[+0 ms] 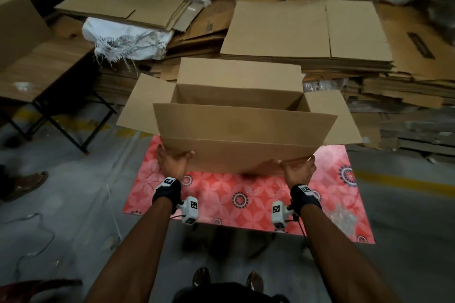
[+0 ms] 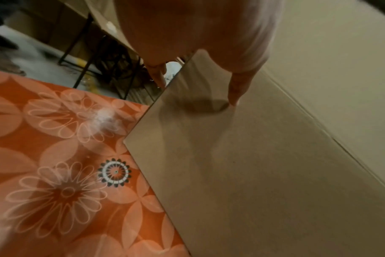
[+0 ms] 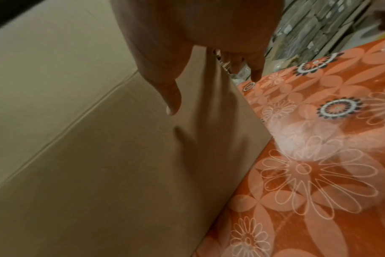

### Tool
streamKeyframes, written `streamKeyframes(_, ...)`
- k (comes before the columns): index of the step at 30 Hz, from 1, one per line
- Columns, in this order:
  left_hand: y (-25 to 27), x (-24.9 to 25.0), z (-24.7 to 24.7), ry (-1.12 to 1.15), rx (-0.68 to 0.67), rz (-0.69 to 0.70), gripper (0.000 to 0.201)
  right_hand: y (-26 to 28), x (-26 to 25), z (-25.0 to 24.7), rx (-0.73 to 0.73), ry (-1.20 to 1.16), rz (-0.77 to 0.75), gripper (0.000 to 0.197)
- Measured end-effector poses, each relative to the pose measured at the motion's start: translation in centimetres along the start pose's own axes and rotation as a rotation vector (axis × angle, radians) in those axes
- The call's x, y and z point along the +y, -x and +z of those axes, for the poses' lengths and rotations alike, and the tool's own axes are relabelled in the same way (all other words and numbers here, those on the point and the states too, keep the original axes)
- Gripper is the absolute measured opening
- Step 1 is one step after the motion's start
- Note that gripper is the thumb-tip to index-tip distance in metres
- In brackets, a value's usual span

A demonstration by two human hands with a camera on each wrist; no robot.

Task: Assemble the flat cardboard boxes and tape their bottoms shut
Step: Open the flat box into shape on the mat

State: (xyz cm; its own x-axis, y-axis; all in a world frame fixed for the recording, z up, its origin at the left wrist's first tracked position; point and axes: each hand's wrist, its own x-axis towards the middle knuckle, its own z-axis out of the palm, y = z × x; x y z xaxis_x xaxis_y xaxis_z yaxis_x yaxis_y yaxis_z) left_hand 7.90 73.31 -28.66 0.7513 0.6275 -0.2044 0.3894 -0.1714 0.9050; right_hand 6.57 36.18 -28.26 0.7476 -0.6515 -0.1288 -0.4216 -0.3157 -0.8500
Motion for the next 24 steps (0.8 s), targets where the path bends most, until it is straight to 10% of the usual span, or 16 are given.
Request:
streamKeyframes(5, 0.2, 0.2, -0.5, -0.059, -0.200, 0.011, 0.062, -1.4, 1.9, 0.3, -0.060, 0.062, 0.063, 0.111)
streamKeyframes(12, 0.3, 1.1, -1.7, -0.063, -0.294, -0.011, 0.064, -1.8, 2.5, -1.4, -0.174, -0.049, 0.054, 0.098)
streamKeyframes(24, -5.3, 10.8, -1.9, -0.089, -0.207, 0.371, 0.074, -4.7, -6.4, -6.7, 0.020, -0.042, -0.189, 0.097)
